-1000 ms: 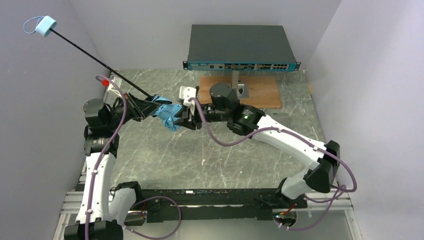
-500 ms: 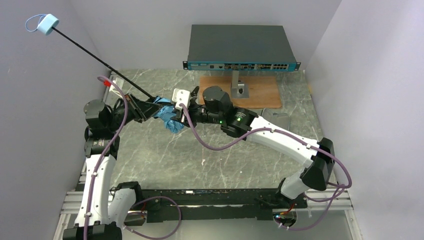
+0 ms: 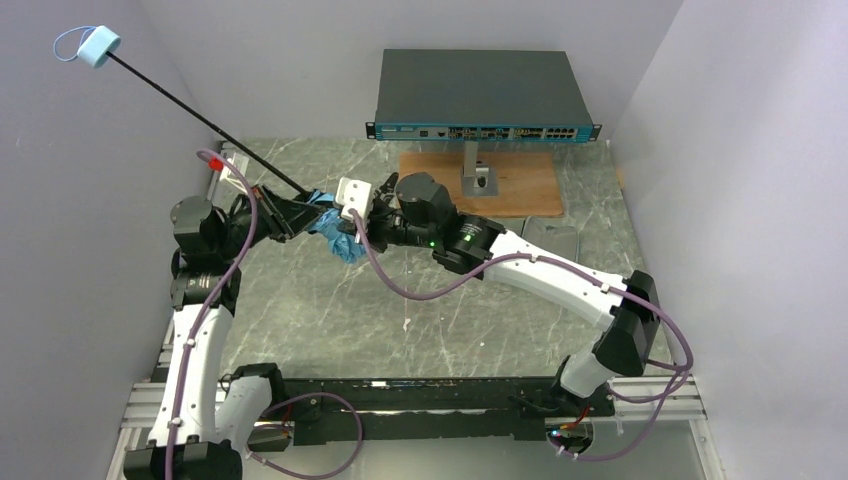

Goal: Open the umbrella

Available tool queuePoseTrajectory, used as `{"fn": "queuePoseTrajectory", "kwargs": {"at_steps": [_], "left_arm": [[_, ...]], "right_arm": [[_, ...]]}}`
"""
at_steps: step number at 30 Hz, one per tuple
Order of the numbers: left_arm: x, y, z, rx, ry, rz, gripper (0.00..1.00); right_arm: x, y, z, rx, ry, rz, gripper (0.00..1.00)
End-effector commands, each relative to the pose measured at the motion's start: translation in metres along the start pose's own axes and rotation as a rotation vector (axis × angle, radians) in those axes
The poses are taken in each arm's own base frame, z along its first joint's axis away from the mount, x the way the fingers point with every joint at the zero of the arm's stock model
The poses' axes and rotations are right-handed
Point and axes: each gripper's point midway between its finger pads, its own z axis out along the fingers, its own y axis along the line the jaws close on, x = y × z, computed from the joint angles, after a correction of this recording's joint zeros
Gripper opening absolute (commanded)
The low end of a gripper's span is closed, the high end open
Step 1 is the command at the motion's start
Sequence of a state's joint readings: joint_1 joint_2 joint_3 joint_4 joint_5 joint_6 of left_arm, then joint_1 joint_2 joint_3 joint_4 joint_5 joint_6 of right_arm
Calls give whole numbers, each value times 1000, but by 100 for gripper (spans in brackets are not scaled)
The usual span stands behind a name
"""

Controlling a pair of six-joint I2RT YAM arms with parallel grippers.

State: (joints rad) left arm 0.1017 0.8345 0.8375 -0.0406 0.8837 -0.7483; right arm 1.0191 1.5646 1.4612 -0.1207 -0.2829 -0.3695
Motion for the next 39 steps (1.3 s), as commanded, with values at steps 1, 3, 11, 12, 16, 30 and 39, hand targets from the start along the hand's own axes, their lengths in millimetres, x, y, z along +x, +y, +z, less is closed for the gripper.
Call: {"fn": "queuePoseTrajectory", "kwargs": {"at_steps": [1, 3, 11, 12, 16, 30, 39], "left_arm": [[-17, -20, 0, 57, -54, 62, 0], [-18, -15, 1, 36, -58, 55, 0], [-21, -1, 5, -8, -70, 26, 0], [-21, -1, 6, -9, -71, 23, 0], [-23, 0, 7, -9, -71, 21, 0], [-17, -4, 4, 14, -49, 87, 0], [26, -10, -5, 87, 145, 340, 0]], "right_arm": [[-13, 3, 10, 3, -12, -50, 0], [-13, 8, 12, -21, -8, -55, 0], [-22, 51, 9, -216, -46, -43, 0], [-23, 60, 8, -262, -54, -37, 0], [-27, 94, -2, -424, -71, -39, 0], [-46, 67, -37, -329, -101, 63, 49], [-77, -26, -74, -140, -185, 354, 74]]}}
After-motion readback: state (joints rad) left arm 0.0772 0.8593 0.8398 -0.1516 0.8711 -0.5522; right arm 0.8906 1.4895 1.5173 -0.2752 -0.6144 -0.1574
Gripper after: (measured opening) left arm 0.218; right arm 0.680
